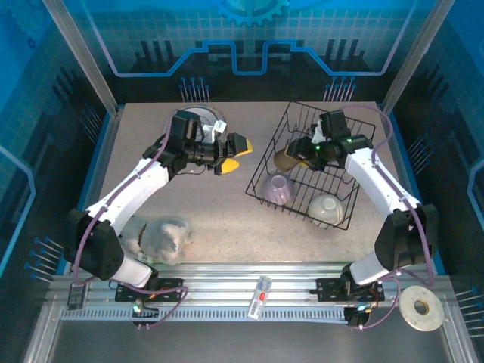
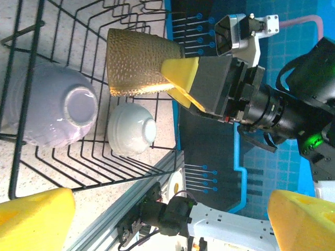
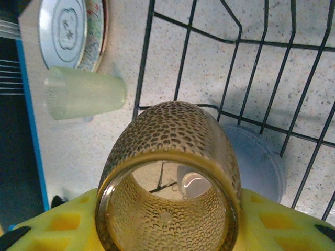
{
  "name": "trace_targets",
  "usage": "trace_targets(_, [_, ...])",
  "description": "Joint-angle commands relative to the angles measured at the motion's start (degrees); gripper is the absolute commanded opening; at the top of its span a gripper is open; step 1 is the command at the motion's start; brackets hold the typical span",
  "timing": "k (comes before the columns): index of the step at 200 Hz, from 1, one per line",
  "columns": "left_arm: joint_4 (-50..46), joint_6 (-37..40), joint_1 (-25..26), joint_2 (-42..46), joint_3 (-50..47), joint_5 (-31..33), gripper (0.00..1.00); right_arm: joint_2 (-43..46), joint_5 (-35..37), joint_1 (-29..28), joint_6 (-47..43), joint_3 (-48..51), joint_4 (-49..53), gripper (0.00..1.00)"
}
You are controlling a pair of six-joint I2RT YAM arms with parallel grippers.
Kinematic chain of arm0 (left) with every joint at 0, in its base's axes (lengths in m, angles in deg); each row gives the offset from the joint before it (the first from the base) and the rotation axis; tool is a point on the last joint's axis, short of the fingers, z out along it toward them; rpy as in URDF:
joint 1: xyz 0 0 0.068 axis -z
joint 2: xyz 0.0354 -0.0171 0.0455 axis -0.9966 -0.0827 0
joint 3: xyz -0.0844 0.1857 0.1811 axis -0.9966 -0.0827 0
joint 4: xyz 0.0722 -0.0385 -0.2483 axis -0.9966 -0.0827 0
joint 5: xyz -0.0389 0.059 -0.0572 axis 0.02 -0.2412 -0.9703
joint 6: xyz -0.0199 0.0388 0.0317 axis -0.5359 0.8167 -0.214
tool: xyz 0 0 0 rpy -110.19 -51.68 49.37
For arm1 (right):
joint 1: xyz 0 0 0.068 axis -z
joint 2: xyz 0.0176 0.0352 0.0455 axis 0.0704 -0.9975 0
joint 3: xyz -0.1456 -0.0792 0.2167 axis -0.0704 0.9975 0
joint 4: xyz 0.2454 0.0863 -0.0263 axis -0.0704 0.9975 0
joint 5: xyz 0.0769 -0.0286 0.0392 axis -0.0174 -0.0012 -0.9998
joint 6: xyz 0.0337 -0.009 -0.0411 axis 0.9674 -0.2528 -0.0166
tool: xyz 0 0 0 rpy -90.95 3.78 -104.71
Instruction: Unload the mixed dishes from the dish rack
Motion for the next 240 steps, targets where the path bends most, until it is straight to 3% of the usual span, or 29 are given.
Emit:
trace_targets(1, [5.3, 3.0, 0.6, -2.4, -0.3, -5.3, 0.92, 3.9, -6.3, 1.6, 3.4, 1.5, -3.5, 0.34])
trace_targets(18, [9.5, 4.0, 0.7, -3.8, -0.3, -7.5, 0.87, 7.0, -11.5, 3.5, 8.7, 6.0, -9.0, 0.35])
trace_targets(53, [20.1, 6.2, 0.8, -4.0, -3.1, -7.0, 0.87, 11.2, -20.5, 6.6, 16.8, 11.7, -17.0, 0.36])
trace_targets(104, [50.2, 4.6, 1.5, -3.9, -11.3, -9.2, 0.87, 17.3, -26.6, 6.8, 29.3, 16.2, -28.2, 0.37])
trace_targets(179, [53.6, 4.1, 3.1, -6.2, -7.5, -9.4, 0.87, 23.0, -27.4, 3.5, 43.2, 21.5, -41.6, 0.39])
trace_targets(240, [54.9, 2.5, 6.0, -6.6, -5.3, -8.0, 0.86, 23.8, -25.5, 0.5, 45.0, 21.1, -42.9, 0.39])
